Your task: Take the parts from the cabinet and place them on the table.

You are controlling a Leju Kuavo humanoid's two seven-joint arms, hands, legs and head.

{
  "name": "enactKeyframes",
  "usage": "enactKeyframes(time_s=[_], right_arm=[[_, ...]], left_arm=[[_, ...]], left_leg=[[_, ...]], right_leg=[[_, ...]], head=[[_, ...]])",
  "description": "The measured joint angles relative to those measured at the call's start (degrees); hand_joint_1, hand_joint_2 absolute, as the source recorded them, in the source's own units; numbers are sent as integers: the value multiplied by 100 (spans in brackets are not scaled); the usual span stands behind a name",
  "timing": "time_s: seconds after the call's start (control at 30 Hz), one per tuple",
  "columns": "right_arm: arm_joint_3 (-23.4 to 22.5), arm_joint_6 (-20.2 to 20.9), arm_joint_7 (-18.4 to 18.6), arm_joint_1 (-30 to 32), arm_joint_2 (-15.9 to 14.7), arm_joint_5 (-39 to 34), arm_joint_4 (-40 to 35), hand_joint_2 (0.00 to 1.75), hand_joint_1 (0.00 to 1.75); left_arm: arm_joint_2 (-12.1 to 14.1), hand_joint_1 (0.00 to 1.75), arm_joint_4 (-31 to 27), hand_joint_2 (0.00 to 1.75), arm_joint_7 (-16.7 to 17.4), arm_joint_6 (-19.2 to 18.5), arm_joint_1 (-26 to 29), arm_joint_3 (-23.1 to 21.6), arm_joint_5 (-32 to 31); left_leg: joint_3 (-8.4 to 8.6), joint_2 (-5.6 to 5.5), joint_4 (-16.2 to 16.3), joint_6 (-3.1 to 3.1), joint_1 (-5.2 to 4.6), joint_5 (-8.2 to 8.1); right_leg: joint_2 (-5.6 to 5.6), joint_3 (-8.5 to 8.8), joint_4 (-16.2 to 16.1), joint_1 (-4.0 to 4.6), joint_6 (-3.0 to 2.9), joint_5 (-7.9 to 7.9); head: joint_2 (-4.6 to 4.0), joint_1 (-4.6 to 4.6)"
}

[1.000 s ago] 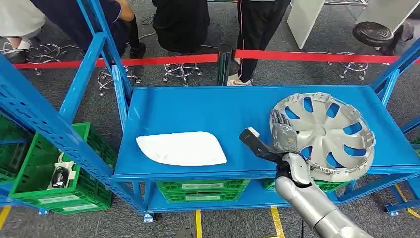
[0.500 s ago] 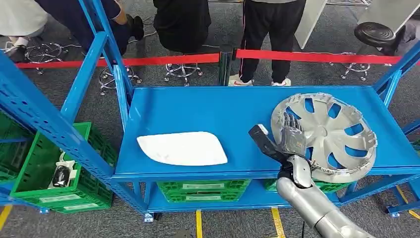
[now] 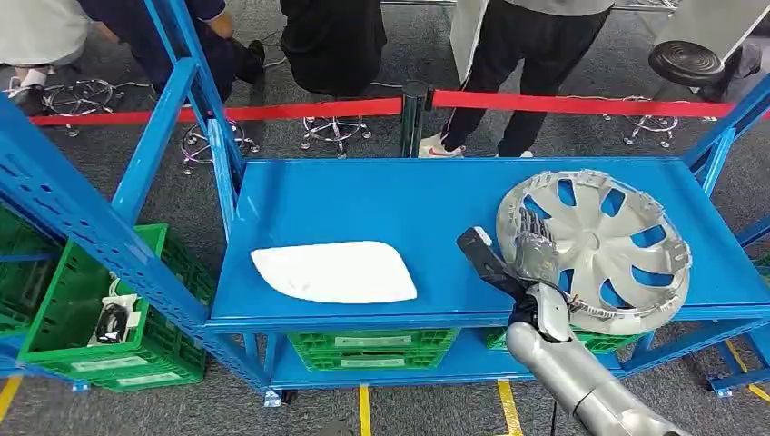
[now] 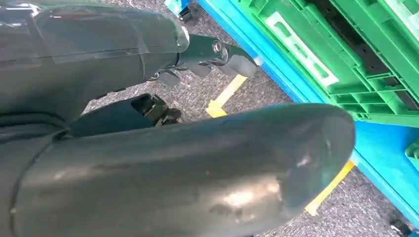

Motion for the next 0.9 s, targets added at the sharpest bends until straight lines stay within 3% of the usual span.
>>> enactKeyframes(time_s=[0.03,0.6,0.9], right_arm=[[0,17,-33,-5,2,-89,11,175,0],[39,190,-17,-271,2,-360,219,175,0],[55,415,306,-454,-2,-393,271,175,0]], left_arm=[[-4,0,7,0,-4,0,0,0,0],[-13,0,37,0,26,0,-1,0,-13],[18,0,39,0,96,13,-1,0,-46]], left_leg=[[0,0,0,0,0,0],[2,12,0,0,-1,1],[2,14,0,0,-1,1]], right_leg=[[0,1,0,0,0,0],[3,2,0,0,0,1],[3,2,1,0,0,2]], head=[[0,2],[0,0],[0,2]])
